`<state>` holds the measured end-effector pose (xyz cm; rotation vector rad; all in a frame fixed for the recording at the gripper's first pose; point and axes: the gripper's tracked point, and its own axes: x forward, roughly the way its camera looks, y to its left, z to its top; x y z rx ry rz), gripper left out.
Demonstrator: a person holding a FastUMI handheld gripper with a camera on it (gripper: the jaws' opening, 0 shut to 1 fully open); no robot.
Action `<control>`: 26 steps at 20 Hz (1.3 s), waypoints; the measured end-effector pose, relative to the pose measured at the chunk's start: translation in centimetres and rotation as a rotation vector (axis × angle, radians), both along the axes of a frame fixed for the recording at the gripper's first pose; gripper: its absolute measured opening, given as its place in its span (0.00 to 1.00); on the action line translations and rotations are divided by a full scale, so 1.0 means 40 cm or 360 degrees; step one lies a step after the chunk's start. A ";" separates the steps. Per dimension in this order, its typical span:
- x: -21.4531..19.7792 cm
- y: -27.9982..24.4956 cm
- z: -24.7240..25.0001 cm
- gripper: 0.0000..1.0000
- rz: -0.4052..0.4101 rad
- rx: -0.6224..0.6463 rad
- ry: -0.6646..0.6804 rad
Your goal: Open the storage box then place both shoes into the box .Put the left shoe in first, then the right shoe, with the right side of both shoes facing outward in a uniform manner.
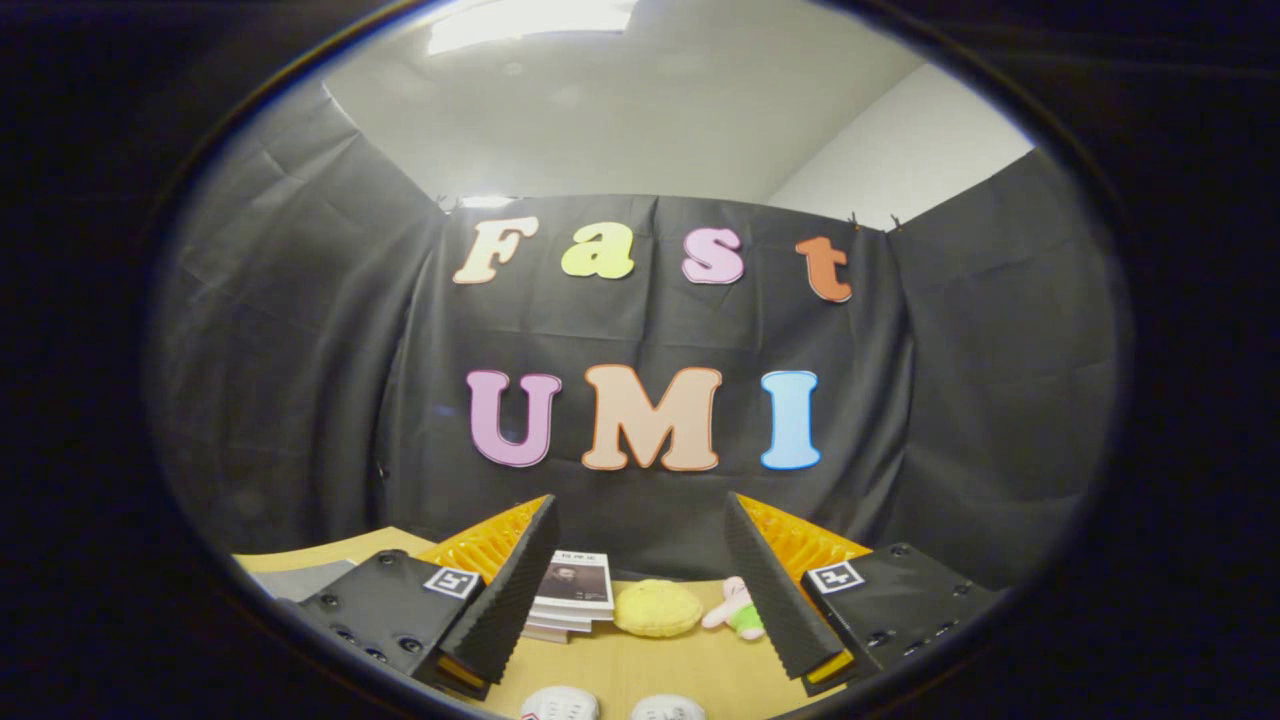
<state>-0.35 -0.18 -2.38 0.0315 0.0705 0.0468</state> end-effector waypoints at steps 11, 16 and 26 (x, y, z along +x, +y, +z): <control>-0.040 0.104 -0.160 1.00 0.0324 0.0277 0.0315; -0.067 0.169 -0.251 1.00 0.0479 0.0440 0.0521; -0.168 0.299 -0.427 1.00 0.0752 0.0905 0.1019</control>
